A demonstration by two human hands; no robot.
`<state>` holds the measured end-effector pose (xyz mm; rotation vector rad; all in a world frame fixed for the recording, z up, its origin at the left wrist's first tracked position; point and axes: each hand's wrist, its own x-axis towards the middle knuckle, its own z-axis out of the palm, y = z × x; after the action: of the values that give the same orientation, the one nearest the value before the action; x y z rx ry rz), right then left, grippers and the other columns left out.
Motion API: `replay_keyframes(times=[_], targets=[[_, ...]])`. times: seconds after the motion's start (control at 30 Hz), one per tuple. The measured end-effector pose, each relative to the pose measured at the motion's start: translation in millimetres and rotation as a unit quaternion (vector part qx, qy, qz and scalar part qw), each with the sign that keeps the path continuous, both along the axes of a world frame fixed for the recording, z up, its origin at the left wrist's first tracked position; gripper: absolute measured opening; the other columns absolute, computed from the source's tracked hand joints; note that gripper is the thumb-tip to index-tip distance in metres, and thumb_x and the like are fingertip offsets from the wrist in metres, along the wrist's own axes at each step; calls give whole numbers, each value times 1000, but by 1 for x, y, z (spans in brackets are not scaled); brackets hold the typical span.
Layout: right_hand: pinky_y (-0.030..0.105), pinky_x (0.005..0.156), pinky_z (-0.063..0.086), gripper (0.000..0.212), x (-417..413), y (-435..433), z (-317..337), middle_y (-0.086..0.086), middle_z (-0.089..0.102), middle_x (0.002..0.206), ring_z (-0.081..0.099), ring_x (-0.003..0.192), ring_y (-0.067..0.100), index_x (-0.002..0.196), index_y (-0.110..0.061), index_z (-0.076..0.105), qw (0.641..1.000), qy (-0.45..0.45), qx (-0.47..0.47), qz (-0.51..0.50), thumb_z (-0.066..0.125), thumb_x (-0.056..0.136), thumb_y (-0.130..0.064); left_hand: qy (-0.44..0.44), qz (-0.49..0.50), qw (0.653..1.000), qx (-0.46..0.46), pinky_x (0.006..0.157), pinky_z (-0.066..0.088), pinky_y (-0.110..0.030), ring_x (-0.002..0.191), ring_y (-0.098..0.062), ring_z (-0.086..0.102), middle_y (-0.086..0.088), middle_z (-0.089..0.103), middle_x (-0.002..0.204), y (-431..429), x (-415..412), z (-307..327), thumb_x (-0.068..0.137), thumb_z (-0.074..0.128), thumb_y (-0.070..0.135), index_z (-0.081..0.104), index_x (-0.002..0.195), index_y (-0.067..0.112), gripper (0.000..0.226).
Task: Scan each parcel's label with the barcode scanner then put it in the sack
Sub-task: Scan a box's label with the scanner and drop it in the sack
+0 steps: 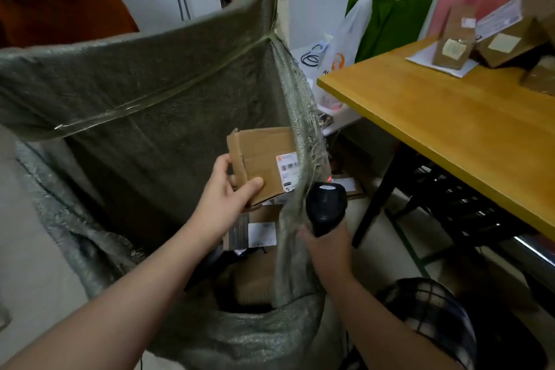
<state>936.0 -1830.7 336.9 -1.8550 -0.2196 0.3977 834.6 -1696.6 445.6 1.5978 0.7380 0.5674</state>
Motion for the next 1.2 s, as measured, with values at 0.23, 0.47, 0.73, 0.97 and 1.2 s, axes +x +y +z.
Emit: replay_keyframes(times=[0.23, 0.47, 0.73, 0.97, 1.2], targets=[[27, 83, 43, 53, 56, -45, 61, 3, 61, 104, 59, 102, 21, 123, -7, 54, 996, -58, 16, -61, 71, 75, 4, -55, -14, 997, -43, 83, 57, -40, 94, -19, 67, -11, 66, 108, -27, 52, 3, 91, 59, 2, 37, 122, 16, 40], [27, 84, 41, 61, 63, -77, 101, -4, 55, 104, 54, 102, 16, 135, -12, 47, 990, -116, -73, 9, 69, 79, -2, 37, -37, 997, 62, 95, 50, -48, 110, -19, 59, -1, 58, 120, -23, 54, -18, 89, 64, 18, 36, 130, 24, 50], [27, 73, 42, 68, 49, -90, 105, -10, 50, 90, 54, 91, 17, 141, -17, 40, 980, -154, -111, 50, 64, 80, 3, 383, -104, 799, 453, 64, 42, -34, 89, -30, 62, -9, 61, 103, 1, 28, -12, 94, 52, 25, 44, 127, 16, 36], [29, 72, 42, 67, 59, -98, 109, -8, 49, 85, 55, 89, 21, 143, -12, 36, 974, -176, -132, 46, 63, 83, 1, 387, -140, 795, 445, 92, 45, -41, 116, -31, 47, -12, 47, 124, -7, 39, -25, 95, 55, 34, 47, 130, 11, 43], [24, 60, 42, 61, 74, -132, 130, -4, 56, 86, 55, 74, 13, 139, -15, 41, 970, -201, -133, 22, 66, 84, -6, 146, -169, 829, 512, 96, 41, -37, 119, -25, 47, -4, 53, 127, -77, 80, 38, 98, 49, 33, 54, 129, 17, 36]])
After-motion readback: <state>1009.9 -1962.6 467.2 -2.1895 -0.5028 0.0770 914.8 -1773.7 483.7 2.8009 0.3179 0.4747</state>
